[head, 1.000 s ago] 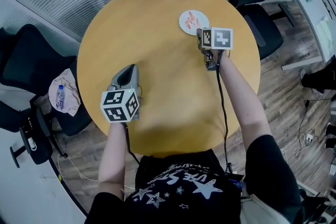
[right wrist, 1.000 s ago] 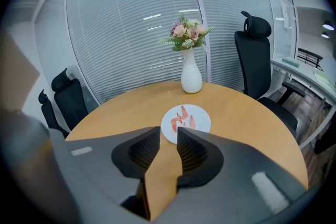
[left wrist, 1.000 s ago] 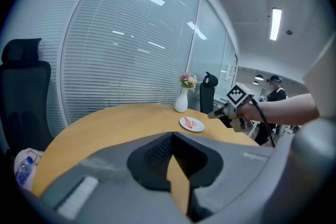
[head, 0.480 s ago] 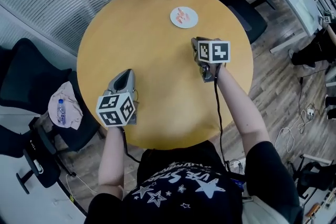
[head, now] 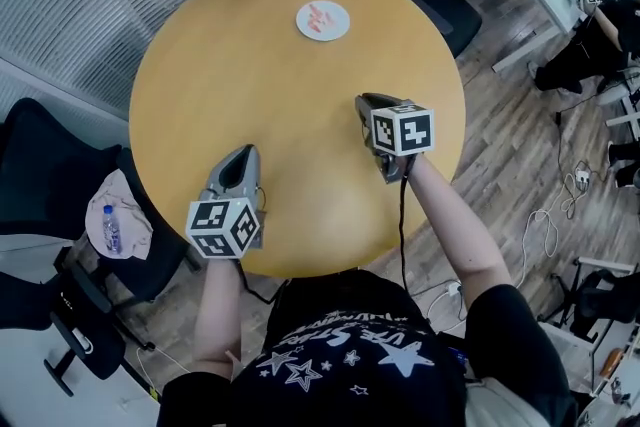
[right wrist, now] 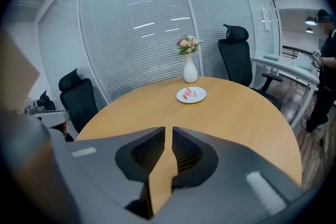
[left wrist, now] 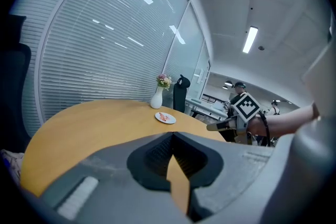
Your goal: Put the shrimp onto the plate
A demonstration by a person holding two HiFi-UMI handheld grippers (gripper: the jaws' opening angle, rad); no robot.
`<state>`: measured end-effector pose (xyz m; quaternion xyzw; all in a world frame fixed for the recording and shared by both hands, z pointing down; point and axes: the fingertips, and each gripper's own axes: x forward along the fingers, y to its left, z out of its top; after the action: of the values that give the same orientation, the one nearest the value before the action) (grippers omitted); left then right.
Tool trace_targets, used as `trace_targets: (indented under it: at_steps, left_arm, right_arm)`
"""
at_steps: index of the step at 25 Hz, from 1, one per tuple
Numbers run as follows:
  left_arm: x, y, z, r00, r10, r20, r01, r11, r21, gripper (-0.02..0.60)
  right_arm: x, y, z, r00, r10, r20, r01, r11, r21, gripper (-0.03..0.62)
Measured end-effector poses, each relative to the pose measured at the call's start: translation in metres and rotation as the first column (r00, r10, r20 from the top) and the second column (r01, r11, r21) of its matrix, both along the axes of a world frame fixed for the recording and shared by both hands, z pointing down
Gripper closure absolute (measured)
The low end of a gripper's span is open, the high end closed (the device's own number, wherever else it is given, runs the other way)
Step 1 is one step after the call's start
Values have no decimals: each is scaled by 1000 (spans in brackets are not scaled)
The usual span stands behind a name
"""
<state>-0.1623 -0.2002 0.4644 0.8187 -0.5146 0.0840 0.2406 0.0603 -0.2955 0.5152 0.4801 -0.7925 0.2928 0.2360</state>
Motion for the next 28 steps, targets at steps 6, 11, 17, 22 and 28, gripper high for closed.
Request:
trace_targets:
  at_steps: [6,11,17,22,28]
  left_arm:
    - [10,21,11,1000,3,9,-3,1000,-17,580]
    - [33,47,8,999,21,28,-21,1000,-9,580]
    - [66,84,-21,996,71,46,-73,996,44,580]
    - [82,116,-41,996,74,53,-78,994,77,580]
    - [100,150,-61,995,80,67,-88,989,119,580]
  right_arm:
    - [-8,21,8,997,17,71,-18,1000,7,565]
    - [1,60,-5,994,27,102,-32,998,51,592]
    - [20,105,-31,991,15,130,-27,996,90,592]
    - [34,146,-55,989,1,145,-20,992,127,592]
    - [51,188,-71,983,9,184,-37,988,148,592]
